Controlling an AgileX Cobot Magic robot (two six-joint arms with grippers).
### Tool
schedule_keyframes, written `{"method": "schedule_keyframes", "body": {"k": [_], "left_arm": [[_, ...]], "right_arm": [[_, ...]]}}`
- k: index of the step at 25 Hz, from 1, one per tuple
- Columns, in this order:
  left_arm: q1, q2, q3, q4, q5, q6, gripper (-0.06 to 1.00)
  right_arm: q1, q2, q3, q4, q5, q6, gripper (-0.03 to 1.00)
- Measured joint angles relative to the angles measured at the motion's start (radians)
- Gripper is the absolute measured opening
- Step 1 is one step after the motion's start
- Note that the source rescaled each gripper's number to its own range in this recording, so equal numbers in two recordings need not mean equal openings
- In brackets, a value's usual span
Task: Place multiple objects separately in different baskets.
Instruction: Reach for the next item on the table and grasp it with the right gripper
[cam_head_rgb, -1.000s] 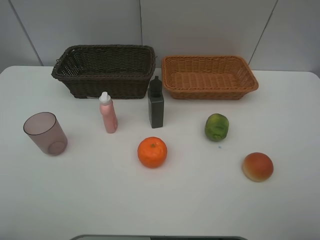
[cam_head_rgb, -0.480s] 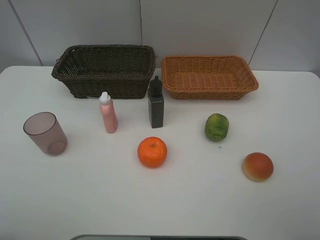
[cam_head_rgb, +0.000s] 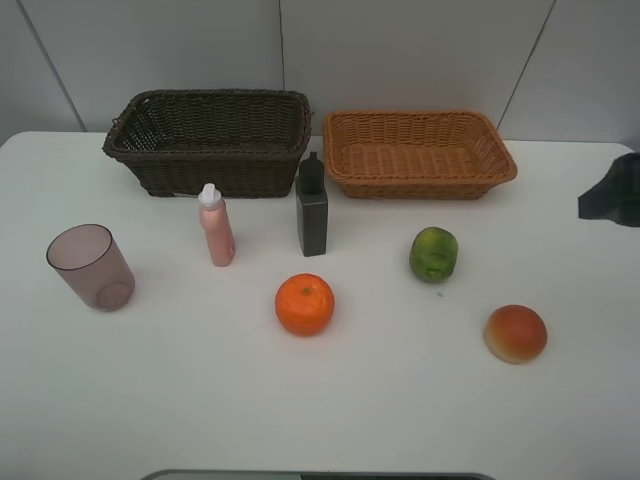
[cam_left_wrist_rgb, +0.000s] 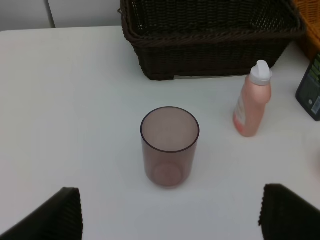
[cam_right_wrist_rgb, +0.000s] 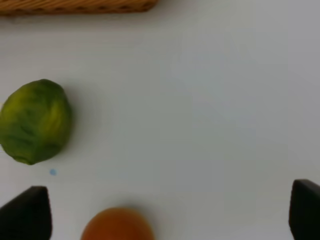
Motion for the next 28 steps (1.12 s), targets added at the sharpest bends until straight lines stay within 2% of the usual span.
{"method": "schedule_keyframes", "body": {"k": [6, 13, 16, 22, 28], "left_arm": [[0.0, 0.0, 0.0, -0.002, 0.0, 0.0, 0.91], [0.0, 0.0, 0.0, -0.002, 0.0, 0.0, 0.91], [0.0, 0.0, 0.0, -0.002, 0.0, 0.0, 0.91], [0.0, 0.0, 0.0, -0.002, 0.0, 0.0, 0.91], [0.0, 0.0, 0.0, -0.002, 0.0, 0.0, 0.91]], "right_arm": [[0.174, 0.257, -0.151, 0.007, 0.003, 0.082, 1.0], [0.314, 0.553, -0.377, 0.0, 0.103, 0.227, 1.0], [0.354, 0.649, -0.456, 0.0, 0.136, 0.311, 1.0], [0.407, 0.782, -0.542, -0.093, 0.17, 0.471, 1.0], [0.409, 0.865, -0.546, -0.112, 0.183, 0.515, 1.0]]}}
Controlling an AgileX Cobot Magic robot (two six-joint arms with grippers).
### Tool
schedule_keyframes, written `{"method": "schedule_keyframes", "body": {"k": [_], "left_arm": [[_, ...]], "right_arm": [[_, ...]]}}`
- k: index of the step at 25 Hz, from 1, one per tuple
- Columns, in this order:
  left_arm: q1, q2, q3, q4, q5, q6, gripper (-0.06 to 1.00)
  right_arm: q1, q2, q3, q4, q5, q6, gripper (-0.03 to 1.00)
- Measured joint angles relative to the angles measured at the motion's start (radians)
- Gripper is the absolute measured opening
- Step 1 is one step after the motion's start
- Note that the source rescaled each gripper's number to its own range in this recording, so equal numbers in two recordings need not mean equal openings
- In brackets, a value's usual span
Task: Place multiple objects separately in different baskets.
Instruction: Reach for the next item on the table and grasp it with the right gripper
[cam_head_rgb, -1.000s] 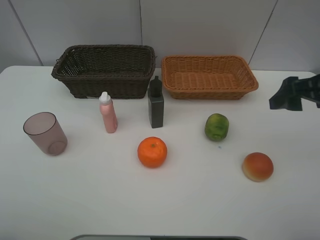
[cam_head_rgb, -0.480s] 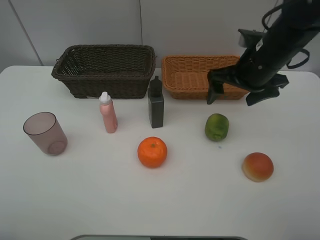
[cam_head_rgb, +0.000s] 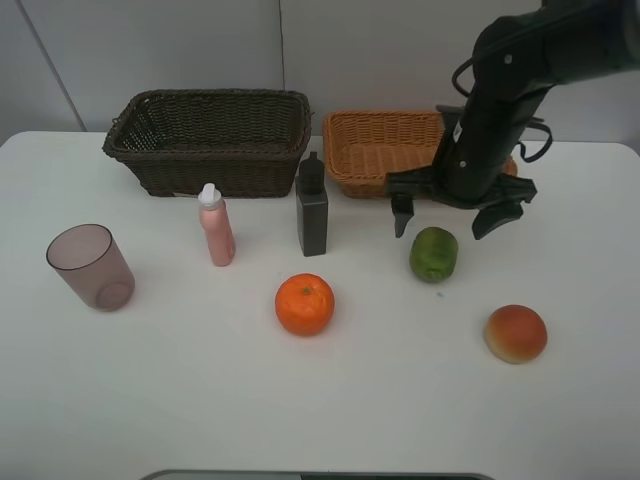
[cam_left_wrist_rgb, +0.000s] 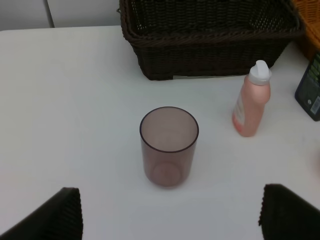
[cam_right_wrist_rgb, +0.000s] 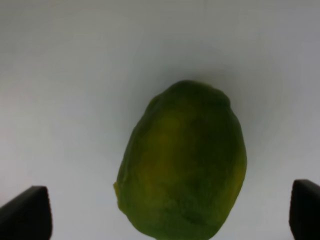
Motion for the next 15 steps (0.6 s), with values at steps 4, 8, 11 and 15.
{"method": "schedule_keyframes", "body": {"k": [4, 8, 11, 15], "left_arm": [[0.0, 0.0, 0.0, 0.0, 0.0, 0.0, 0.91], [0.0, 0.0, 0.0, 0.0, 0.0, 0.0, 0.91], [0.0, 0.0, 0.0, 0.0, 0.0, 0.0, 0.91], [0.0, 0.0, 0.0, 0.0, 0.0, 0.0, 0.91]], "right_arm": [[0.009, 0.04, 0.0, -0.007, -0.023, 0.006, 1.0], [0.009, 0.085, 0.0, -0.015, -0.04, 0.007, 1.0], [0.009, 0.11, 0.0, -0.019, -0.057, 0.007, 1.0], [0.009, 0.138, 0.0, -0.022, -0.088, 0.012, 1.0]]}}
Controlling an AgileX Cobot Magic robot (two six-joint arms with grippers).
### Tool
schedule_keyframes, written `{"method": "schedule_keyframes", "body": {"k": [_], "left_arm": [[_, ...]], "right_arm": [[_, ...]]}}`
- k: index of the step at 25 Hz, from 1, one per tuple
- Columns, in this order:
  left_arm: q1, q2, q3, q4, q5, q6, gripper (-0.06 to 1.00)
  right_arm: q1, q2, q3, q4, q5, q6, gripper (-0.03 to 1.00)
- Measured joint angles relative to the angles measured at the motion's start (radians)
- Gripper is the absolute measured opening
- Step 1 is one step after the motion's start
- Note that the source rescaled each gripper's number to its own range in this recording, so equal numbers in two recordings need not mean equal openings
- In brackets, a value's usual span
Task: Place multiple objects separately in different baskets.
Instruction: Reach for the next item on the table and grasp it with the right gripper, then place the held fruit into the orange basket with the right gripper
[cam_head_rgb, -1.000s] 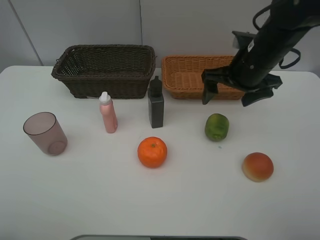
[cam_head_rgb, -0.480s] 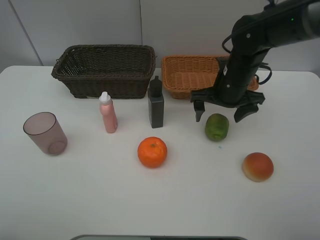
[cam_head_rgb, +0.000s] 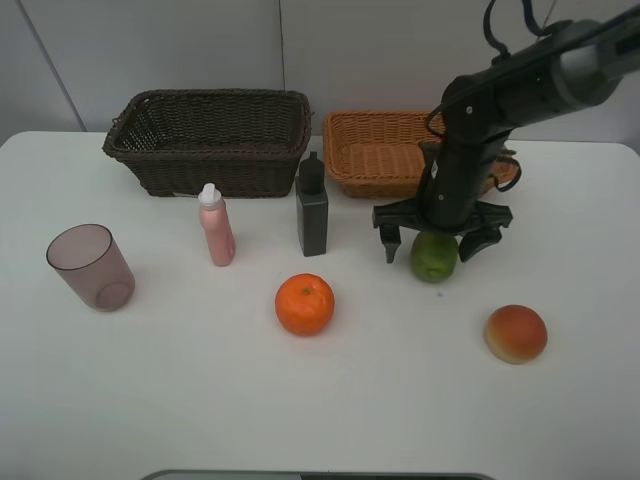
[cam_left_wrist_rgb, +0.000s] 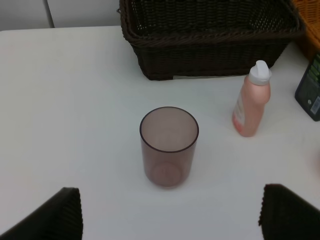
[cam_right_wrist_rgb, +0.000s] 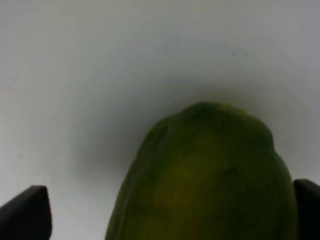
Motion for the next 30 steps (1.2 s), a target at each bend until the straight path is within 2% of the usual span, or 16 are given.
{"method": "schedule_keyframes", "body": {"k": [12, 14, 15, 18, 19, 30], "left_arm": [[0.0, 0.0, 0.0, 0.0, 0.0, 0.0, 0.91], [0.0, 0.0, 0.0, 0.0, 0.0, 0.0, 0.91], [0.0, 0.0, 0.0, 0.0, 0.0, 0.0, 0.91], [0.0, 0.0, 0.0, 0.0, 0.0, 0.0, 0.91], [0.0, 0.0, 0.0, 0.0, 0.0, 0.0, 0.91], [0.0, 0.0, 0.0, 0.0, 0.0, 0.0, 0.91]], "right_arm": [[0.0, 0.038, 0.0, -0.001, -0.02, 0.021, 0.99], [0.0, 0.038, 0.0, -0.001, -0.019, 0.021, 0.93], [0.0, 0.038, 0.0, -0.002, -0.019, 0.021, 0.85], [0.0, 0.038, 0.0, -0.007, -0.019, 0.021, 0.47], [0.0, 0.038, 0.0, -0.007, -0.019, 0.021, 0.39], [0.0, 0.038, 0.0, -0.008, -0.019, 0.021, 0.4]]}}
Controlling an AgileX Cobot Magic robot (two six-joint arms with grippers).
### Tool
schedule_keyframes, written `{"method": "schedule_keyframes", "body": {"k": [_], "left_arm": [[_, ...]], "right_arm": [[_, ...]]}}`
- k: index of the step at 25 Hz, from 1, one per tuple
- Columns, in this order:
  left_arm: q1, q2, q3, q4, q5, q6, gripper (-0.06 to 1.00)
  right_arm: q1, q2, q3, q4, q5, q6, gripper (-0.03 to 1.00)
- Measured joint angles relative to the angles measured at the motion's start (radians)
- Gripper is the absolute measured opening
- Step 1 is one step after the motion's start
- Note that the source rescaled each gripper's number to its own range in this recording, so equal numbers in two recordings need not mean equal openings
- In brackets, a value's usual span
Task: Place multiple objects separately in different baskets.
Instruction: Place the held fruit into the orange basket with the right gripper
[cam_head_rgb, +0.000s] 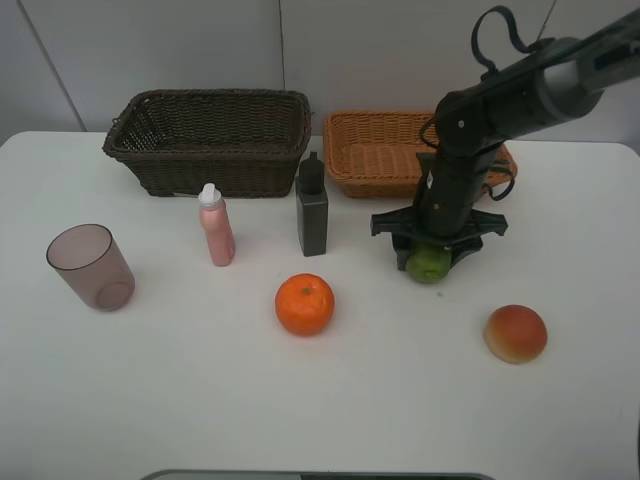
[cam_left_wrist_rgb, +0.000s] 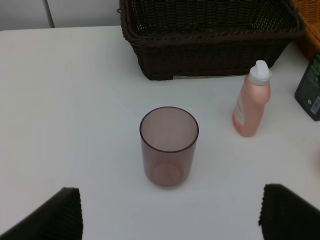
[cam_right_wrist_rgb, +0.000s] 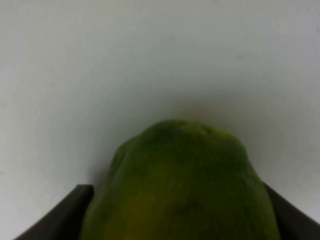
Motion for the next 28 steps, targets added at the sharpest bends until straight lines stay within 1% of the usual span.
{"method": "schedule_keyframes", "body": {"k": [8, 10, 13, 15, 20, 22, 25, 28], "left_arm": [[0.0, 0.0, 0.0, 0.0, 0.0, 0.0, 0.91], [0.0, 0.0, 0.0, 0.0, 0.0, 0.0, 0.91], [0.0, 0.0, 0.0, 0.0, 0.0, 0.0, 0.91], [0.0, 0.0, 0.0, 0.0, 0.0, 0.0, 0.91], [0.0, 0.0, 0.0, 0.0, 0.0, 0.0, 0.91], [0.0, 0.0, 0.0, 0.0, 0.0, 0.0, 0.91], [0.0, 0.0, 0.0, 0.0, 0.0, 0.0, 0.91], [0.0, 0.0, 0.0, 0.0, 0.0, 0.0, 0.91]], "right_arm": [[0.0, 0.0, -0.003, 0.0, 0.0, 0.0, 0.4], [0.0, 0.001, -0.022, -0.001, 0.023, 0.0, 0.4], [0.0, 0.0, -0.079, -0.013, 0.087, -0.01, 0.4], [0.0, -0.003, -0.126, -0.015, 0.147, -0.033, 0.4], [0.0, -0.016, -0.267, -0.015, 0.335, -0.139, 0.4], [0.0, -0.016, -0.335, -0.015, 0.389, -0.173, 0.4], [-0.013, -0.016, -0.429, -0.015, 0.421, -0.203, 0.4], [-0.044, -0.016, -0.5, -0.016, 0.409, -0.209, 0.4]]}}
